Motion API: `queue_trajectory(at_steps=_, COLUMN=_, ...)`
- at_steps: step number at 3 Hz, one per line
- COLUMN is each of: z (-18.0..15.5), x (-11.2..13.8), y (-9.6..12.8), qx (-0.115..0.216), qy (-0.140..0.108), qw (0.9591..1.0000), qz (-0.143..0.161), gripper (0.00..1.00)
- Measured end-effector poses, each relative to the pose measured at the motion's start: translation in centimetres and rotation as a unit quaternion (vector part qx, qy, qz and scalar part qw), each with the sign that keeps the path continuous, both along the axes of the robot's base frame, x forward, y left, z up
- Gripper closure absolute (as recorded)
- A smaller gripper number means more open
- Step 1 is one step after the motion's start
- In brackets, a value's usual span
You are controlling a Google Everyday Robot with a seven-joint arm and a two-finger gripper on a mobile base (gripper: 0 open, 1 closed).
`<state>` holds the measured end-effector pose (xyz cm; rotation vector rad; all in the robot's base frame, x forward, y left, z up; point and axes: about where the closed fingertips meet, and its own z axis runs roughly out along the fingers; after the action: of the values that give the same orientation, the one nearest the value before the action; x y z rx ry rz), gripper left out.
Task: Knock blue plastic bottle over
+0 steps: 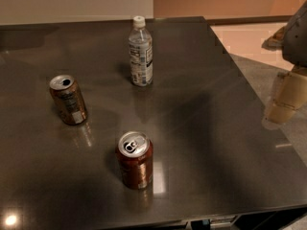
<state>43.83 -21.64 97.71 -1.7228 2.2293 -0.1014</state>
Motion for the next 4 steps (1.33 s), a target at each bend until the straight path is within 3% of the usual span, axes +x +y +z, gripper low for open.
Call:
queue_trajectory(at_steps=1, z=0.1, x=0.1, y=0.1, qx=0.001, qy=-0.001, qw=1.0000, qz=0.000, gripper=0.00)
queue_trajectory(at_steps=2, z=0.0, x=2.6, y=1.3, qx=0.028, qy=-0.004, qw=0.9996, qz=0.006, gripper=0.00)
queue_trajectory(at_steps=4, z=-1.4, x=10.5, y=5.5, qx=0.099, qy=-0.011, qw=0.9949, qz=0.017, gripper=0.00)
